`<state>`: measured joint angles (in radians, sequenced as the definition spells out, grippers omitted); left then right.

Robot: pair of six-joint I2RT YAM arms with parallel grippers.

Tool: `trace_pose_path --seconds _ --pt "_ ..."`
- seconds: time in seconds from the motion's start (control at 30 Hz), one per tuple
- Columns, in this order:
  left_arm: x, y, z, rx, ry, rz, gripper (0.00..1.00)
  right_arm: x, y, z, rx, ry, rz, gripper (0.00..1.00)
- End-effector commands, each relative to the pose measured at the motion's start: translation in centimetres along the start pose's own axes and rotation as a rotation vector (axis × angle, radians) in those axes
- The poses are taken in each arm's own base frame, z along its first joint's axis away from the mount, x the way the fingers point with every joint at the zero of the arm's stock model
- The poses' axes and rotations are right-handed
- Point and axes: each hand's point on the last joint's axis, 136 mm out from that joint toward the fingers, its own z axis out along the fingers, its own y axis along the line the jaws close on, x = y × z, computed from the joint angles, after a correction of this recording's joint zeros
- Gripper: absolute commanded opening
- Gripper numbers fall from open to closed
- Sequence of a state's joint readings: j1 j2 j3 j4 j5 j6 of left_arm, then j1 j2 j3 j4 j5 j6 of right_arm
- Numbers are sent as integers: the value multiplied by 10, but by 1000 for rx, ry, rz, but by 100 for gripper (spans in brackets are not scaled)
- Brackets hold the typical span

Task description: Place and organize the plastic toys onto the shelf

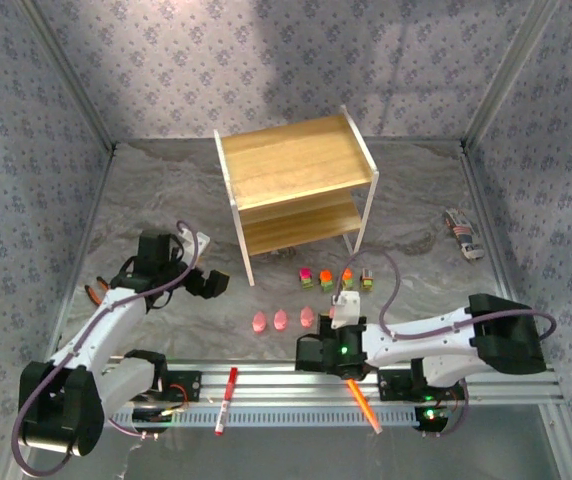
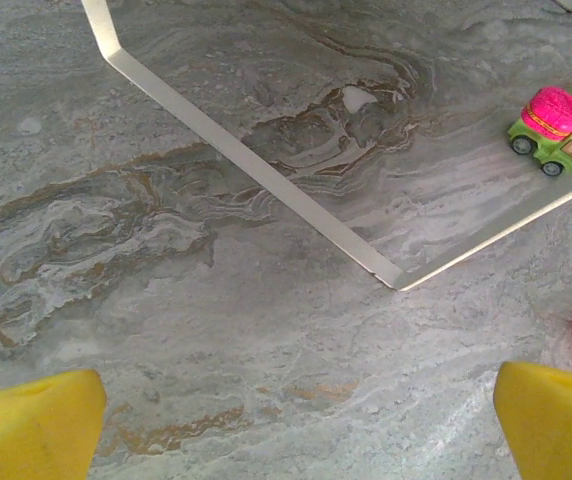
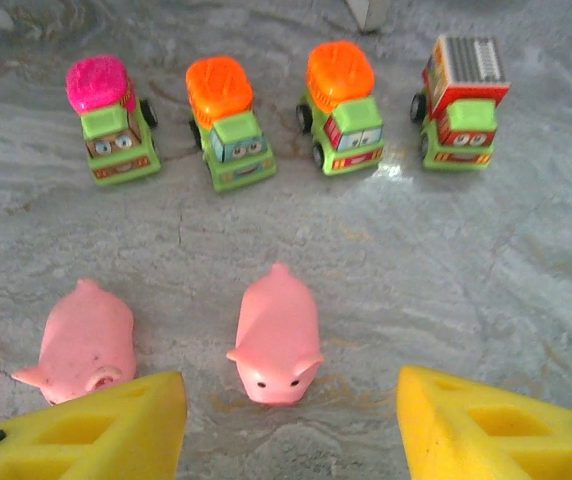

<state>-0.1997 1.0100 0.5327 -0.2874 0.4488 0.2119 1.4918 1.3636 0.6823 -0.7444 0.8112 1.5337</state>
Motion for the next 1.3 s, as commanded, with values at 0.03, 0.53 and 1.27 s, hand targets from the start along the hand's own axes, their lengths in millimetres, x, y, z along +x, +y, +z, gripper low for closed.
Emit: trace_pose_path --seconds 0.03,0.53,1.27 --pt "-5 0 0 -11 -27 8 100 12 -6 11 22 52 84 62" --pt "-3 4 -2 -39 -25 -1 100 17 1 33 -1 81 147 67" --pt "-3 6 -2 -56 -29 1 100 14 7 41 59 107 113 55"
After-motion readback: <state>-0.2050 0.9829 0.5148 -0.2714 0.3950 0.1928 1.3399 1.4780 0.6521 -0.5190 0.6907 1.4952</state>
